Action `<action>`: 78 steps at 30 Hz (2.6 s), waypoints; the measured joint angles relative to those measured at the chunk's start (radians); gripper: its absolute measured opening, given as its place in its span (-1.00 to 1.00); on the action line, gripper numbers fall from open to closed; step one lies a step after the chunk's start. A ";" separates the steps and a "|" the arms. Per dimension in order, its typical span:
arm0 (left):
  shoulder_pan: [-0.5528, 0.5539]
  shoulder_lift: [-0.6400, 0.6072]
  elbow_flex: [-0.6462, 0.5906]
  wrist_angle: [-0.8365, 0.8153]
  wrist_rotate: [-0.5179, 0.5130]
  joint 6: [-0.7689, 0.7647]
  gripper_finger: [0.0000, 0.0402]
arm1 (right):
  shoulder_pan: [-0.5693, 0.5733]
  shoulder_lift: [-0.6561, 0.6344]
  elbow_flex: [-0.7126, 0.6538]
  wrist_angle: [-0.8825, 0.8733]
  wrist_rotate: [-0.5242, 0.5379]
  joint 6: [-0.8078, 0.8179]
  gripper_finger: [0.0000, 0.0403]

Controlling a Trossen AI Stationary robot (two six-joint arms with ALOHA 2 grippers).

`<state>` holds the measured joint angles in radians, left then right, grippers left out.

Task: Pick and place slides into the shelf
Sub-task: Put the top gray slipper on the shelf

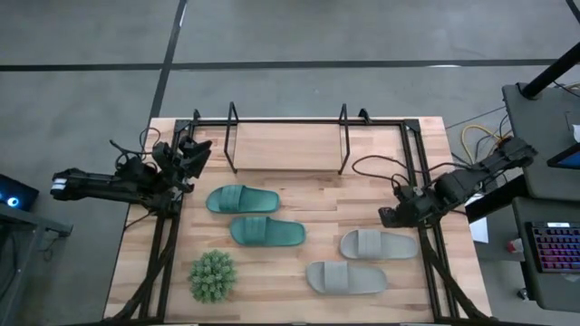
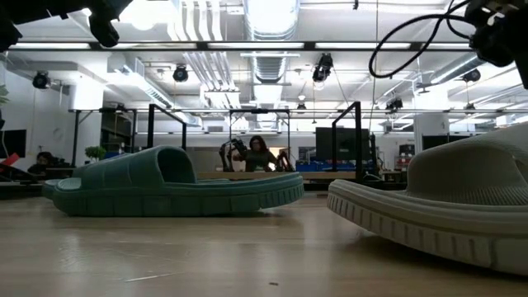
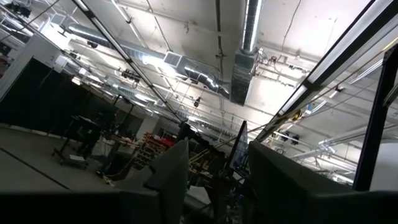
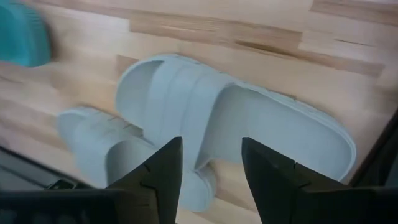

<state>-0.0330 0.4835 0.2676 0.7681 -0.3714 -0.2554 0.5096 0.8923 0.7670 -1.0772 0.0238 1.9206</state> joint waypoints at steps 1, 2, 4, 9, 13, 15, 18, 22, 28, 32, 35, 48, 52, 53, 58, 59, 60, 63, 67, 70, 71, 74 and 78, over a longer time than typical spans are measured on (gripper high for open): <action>0.000 0.000 0.000 0.000 0.000 0.000 -0.24 | 0.008 0.013 0.000 0.000 0.001 0.011 -0.23; 0.000 0.001 0.000 0.000 0.000 0.000 -0.24 | 0.015 0.028 -0.001 0.000 0.003 0.020 -0.24; 0.000 0.001 0.000 0.000 0.000 0.000 -0.24 | 0.027 0.060 -0.001 0.003 0.003 0.042 -0.25; 0.000 0.000 -0.004 0.000 0.000 0.000 -0.24 | 0.051 0.153 -0.002 0.020 0.003 0.085 -0.26; 0.000 0.000 -0.007 0.000 0.000 0.000 -0.24 | 0.064 0.220 -0.002 0.030 0.005 0.114 -0.27; 0.000 0.000 -0.008 0.000 0.000 0.000 -0.24 | 0.063 0.244 -0.002 0.051 0.017 0.114 -0.28; 0.000 0.000 -0.008 0.000 0.000 0.000 -0.24 | 0.062 0.270 -0.002 0.088 0.074 0.118 -0.29; -0.001 -0.001 -0.008 0.000 0.000 0.000 -0.24 | 0.062 0.287 -0.002 0.131 0.112 0.122 -0.29; -0.001 0.000 -0.008 0.000 0.000 0.000 -0.24 | 0.077 0.295 -0.009 0.140 0.124 0.136 -0.30; -0.001 0.000 -0.008 0.000 0.000 0.000 -0.24 | 0.127 0.291 -0.035 0.156 0.139 0.207 -0.30; 0.000 0.000 -0.008 0.000 0.000 0.000 -0.24 | 0.185 0.283 -0.075 0.230 0.191 0.282 -0.30; 0.000 0.000 -0.008 0.000 0.000 -0.001 -0.24 | 0.258 0.282 -0.152 0.406 0.327 0.330 -0.31; 0.000 0.000 -0.008 0.000 0.000 -0.001 -0.24 | 0.258 0.282 -0.153 0.410 0.344 0.308 -0.31; 0.000 0.000 -0.008 0.000 0.000 -0.001 -0.24 | 0.258 0.282 -0.153 0.410 0.344 0.301 -0.31; 0.000 0.000 -0.008 0.001 0.000 -0.001 -0.24 | 0.258 0.282 -0.156 0.413 0.344 0.277 -0.31; 0.000 0.000 -0.008 0.001 0.000 -0.001 -0.24 | 0.258 0.282 -0.157 0.413 0.344 0.277 -0.31; 0.000 0.000 -0.008 0.001 0.000 -0.001 -0.24 | 0.258 0.282 -0.159 0.413 0.345 0.277 -0.31; 0.000 0.000 -0.008 0.001 0.000 -0.001 -0.24 | 0.258 0.282 -0.162 0.415 0.345 0.277 -0.31; 0.000 0.000 -0.008 0.001 0.000 -0.001 -0.24 | 0.258 0.282 -0.163 0.417 0.345 0.277 -0.31; 0.000 0.000 -0.008 0.001 0.000 -0.001 -0.24 | 0.258 0.282 -0.163 0.422 0.345 0.276 -0.32; 0.000 0.000 -0.008 0.001 0.000 -0.001 -0.24 | 0.258 0.282 -0.163 0.424 0.345 0.275 -0.33; 0.000 0.000 -0.008 0.000 0.000 -0.001 -0.24 | 0.258 0.282 -0.163 0.434 0.344 0.275 -0.39; 0.000 0.000 -0.008 0.001 0.000 -0.001 -0.24 | 0.258 0.282 -0.163 0.443 0.343 0.267 -0.51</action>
<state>-0.0330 0.4831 0.2592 0.7689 -0.3711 -0.2565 0.7677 1.1744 0.6037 -0.6337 0.3669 2.1876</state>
